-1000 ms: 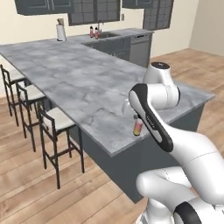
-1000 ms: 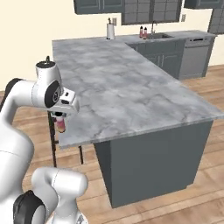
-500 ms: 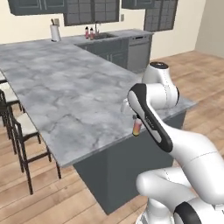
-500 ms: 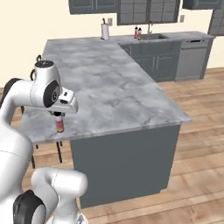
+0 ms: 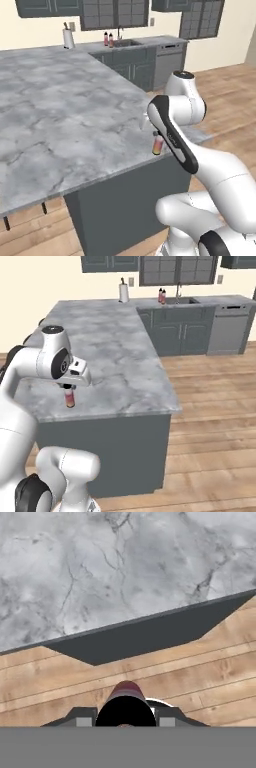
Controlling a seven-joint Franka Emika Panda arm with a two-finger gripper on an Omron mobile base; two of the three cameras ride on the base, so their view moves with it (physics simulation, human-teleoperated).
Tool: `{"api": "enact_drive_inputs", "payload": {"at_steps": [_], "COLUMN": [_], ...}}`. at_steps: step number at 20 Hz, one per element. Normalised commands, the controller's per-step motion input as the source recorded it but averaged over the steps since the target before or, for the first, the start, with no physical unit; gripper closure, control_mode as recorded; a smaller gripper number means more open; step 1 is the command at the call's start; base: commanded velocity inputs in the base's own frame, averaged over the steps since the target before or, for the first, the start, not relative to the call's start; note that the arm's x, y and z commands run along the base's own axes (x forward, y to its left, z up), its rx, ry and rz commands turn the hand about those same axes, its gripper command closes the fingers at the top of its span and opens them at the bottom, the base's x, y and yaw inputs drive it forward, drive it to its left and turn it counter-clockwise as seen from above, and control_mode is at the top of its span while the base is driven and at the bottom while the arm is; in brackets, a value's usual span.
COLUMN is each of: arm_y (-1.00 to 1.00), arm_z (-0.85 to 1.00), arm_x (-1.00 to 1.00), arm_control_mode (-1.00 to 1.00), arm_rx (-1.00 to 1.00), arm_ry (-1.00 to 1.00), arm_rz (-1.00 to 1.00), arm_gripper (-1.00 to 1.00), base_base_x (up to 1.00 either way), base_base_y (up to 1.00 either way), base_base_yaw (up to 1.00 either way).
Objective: Place the large bottle from the dining counter next to the other large bottle outside the sink, and place the small bottle from the dining counter next to the other small bottle inside the sink.
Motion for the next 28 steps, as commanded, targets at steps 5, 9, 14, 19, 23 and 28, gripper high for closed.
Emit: {"api": "enact_drive_inputs", "payload": {"at_steps": [5,9,14,19,23,28], "arm_y": [0.00,0.00,0.00,0.00,0.00,0.00], "arm_z": [0.00,0.00,0.00,0.00,0.00,0.00], "arm_x": [0.00,0.00,0.00,0.00,0.00,0.00], "arm_control_mode": [1.00,1.00,1.00,1.00,1.00,1.00], "arm_rx": [0.00,0.00,0.00,0.00,0.00,0.00], "arm_ry": [0.00,0.00,0.00,0.00,0.00,0.00], "arm_rz": [0.00,0.00,0.00,0.00,0.00,0.00], "arm_gripper": [1.00,1.00,1.00,1.00,1.00,1.00], "base_base_x": [0.56,0.35,0.38,0.39,0.40,0.45], "base_base_y": [-1.00,-1.00,-1.00,-1.00,-1.00,-1.00], "base_base_yaw": [0.35,0.29,0.27,0.25,0.23,0.23]}}
